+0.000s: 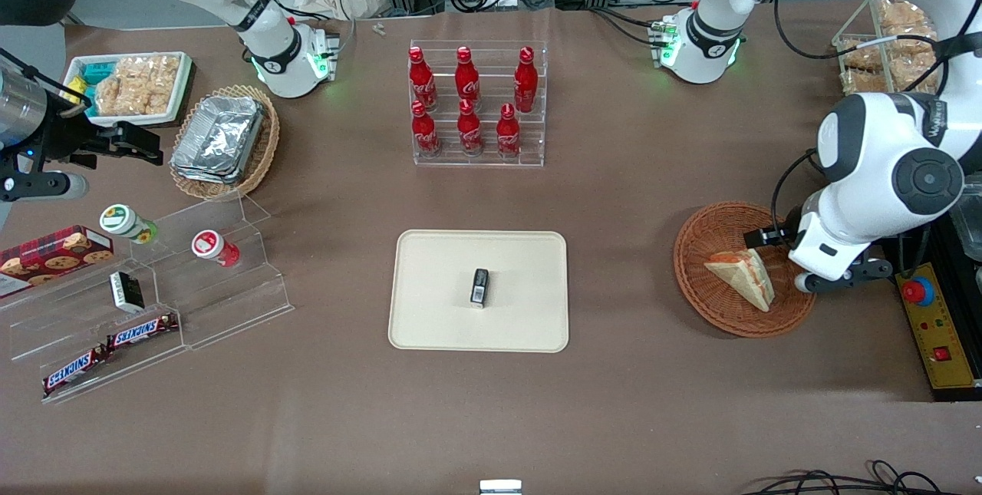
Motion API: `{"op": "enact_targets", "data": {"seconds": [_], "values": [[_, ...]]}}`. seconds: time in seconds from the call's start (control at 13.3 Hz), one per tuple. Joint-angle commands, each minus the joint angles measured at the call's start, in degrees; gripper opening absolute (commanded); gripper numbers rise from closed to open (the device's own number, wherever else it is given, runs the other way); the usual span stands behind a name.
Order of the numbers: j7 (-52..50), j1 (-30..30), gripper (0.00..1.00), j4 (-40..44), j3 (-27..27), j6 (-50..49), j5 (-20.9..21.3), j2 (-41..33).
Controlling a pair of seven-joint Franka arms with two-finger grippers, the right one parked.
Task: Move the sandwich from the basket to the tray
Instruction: 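Lower the left gripper and close it on the sandwich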
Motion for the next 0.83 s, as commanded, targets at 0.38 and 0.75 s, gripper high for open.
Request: {"op": "enact_targets", "data": {"seconds": [0.38,0.75], "values": [[-19.2,1.8,0.99,-4.6,0.3,13.3,-2.0,2.7],[-27.1,3.9,0.99,-8.1,0.3,18.6,-2.0,2.8]]}}
